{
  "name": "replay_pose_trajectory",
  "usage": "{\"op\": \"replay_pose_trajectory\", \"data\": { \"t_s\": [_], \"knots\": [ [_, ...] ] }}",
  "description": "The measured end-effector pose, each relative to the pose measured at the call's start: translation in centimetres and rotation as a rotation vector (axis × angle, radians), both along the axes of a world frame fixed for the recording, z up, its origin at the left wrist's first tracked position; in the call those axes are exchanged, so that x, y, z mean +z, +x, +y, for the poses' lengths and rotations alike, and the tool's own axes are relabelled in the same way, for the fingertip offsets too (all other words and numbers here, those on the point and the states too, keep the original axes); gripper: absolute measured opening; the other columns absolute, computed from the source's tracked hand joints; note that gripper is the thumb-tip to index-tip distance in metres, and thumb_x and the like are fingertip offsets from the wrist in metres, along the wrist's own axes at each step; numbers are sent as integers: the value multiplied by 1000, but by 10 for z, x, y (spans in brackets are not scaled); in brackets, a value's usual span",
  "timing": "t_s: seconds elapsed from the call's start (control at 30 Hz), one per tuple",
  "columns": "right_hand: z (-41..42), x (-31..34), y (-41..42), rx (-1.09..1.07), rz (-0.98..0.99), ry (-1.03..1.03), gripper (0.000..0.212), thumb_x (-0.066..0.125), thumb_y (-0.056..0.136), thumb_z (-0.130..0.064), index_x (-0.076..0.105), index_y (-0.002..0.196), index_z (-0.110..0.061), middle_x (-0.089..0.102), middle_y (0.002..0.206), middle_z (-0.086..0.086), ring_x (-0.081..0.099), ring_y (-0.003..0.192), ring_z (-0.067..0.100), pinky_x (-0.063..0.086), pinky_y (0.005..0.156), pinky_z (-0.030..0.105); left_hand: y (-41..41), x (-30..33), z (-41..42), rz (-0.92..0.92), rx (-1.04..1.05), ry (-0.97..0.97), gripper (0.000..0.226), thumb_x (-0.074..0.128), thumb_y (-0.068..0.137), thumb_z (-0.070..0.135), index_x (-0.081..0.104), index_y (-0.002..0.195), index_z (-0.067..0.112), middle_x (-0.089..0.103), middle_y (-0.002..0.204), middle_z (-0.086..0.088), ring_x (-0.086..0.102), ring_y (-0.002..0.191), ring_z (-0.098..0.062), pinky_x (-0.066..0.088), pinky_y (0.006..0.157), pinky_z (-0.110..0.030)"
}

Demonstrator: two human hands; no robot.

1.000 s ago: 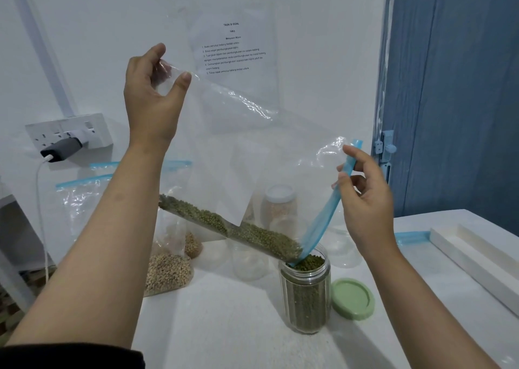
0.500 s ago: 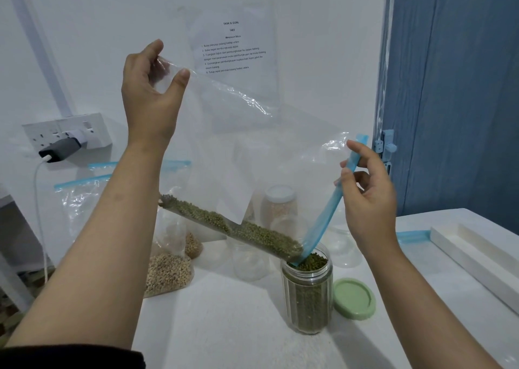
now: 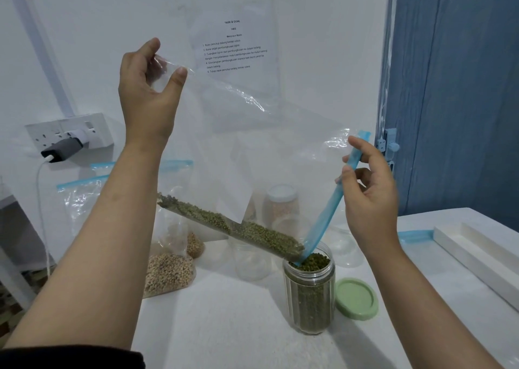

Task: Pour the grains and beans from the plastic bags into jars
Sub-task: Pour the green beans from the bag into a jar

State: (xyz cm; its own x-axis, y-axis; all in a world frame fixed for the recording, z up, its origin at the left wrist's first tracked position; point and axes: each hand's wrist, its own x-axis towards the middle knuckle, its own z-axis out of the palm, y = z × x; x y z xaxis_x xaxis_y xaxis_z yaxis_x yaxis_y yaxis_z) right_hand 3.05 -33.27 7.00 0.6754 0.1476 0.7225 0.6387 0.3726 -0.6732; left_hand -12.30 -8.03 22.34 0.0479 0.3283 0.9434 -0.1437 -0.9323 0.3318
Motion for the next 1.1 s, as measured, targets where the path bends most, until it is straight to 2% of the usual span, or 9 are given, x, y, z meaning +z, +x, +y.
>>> {"op": "replay_pose_trajectory", "data": {
  "t_s": [0.13, 0.33, 0.77, 1.1],
  "knots": [
    [0, 1, -4, 11, 1, 14, 41, 52, 102, -7, 54, 129, -37, 61, 118, -5, 62, 91, 19, 52, 79, 18, -1, 0, 0, -6, -8, -8, 50, 70, 87, 25, 54, 132, 10, 47, 102, 11, 51, 92, 8, 44, 98, -19],
    [-1, 3, -5, 16, -2, 19, 40, 52, 102, -7, 54, 131, -35, 61, 121, -3, 63, 95, 18, 53, 80, 18, -4, 1, 0, -13, -6, -4, 51, 71, 87, 27, 53, 133, 9, 48, 103, 10, 53, 96, 0, 45, 98, -21],
    [-1, 6, -5, 5, -14, 8, 40, 52, 102, -7, 55, 135, -30, 61, 119, -2, 62, 94, 19, 54, 81, 21, -4, 1, 0, -24, -16, 12, 47, 71, 87, 26, 53, 129, 14, 48, 103, 10, 53, 96, -2, 45, 98, -20],
    [0, 5, -4, -79, -22, -40, 39, 53, 101, -8, 55, 130, -34, 60, 122, -4, 59, 89, 9, 53, 78, 19, -3, 4, 0, -20, -28, 21, 47, 71, 87, 25, 54, 130, 13, 48, 103, 9, 53, 95, -1, 45, 98, -20]
  ]
}}
